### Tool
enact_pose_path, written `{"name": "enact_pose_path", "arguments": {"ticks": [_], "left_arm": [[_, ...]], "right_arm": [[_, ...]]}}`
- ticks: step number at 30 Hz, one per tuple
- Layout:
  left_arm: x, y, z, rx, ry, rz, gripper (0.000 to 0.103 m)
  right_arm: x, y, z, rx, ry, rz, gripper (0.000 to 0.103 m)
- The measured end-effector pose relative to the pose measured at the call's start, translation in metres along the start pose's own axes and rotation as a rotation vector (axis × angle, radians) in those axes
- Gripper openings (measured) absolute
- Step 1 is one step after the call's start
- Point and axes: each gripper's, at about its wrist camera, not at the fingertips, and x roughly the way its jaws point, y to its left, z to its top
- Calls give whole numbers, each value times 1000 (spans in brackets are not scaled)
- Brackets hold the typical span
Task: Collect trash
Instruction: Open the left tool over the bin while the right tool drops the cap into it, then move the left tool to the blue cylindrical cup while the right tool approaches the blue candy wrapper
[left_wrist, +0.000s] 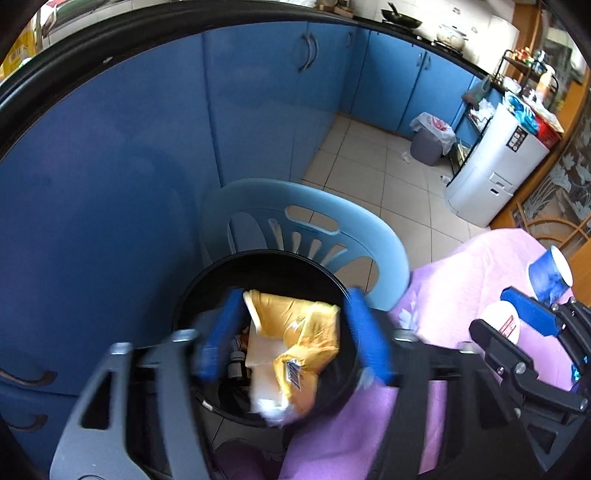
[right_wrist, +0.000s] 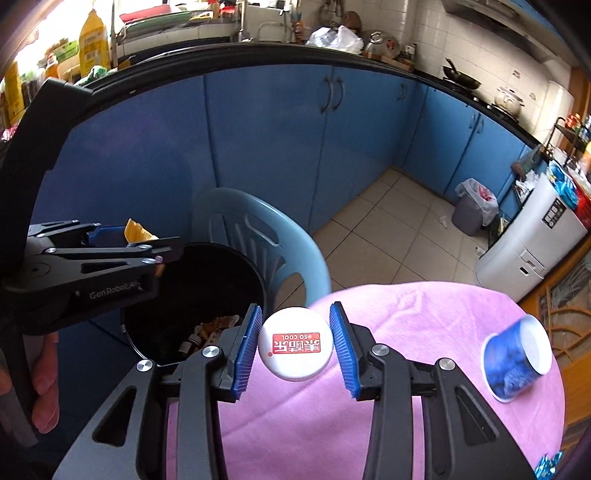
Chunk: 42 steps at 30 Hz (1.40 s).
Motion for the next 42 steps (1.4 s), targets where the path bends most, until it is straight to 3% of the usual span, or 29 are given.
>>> {"name": "enact_pose_path", "arguments": {"ticks": [1,3,17,18,19,20,27,30,35,42], "left_arm": [[0,3,2,-6,-16,13,86],[-1,10,4,-23,-29,6,98],[-7,72,6,-123,-22,78,98],[-8,74,5,-126,-22,84,98],[-8,76,4,-128,-22,86,98],[-9,78,4,-130,-24,88,98],[-12,76,4,-124,-29,84,98],[-12,64,3,-111,-26,63,98],[-13,19,0,-36,-16,5,98],[-10,-107,-19,193,42,-189,99]], "right_arm": [[3,2,2,-5,3,3,38],[9,5,6,-13,8,10,38],[52,66,36,-114,33,123,39],[54,69,37,-120,36,129,44],[57,72,38,-127,34,127,66],[57,74,38,-129,25,127,76],[54,67,35,-121,25,84,79],[44,52,26,-91,28,33,79],[6,-5,-12,33,31,-109,79],[-56,-107,-94,227,80,-364,79]]}}
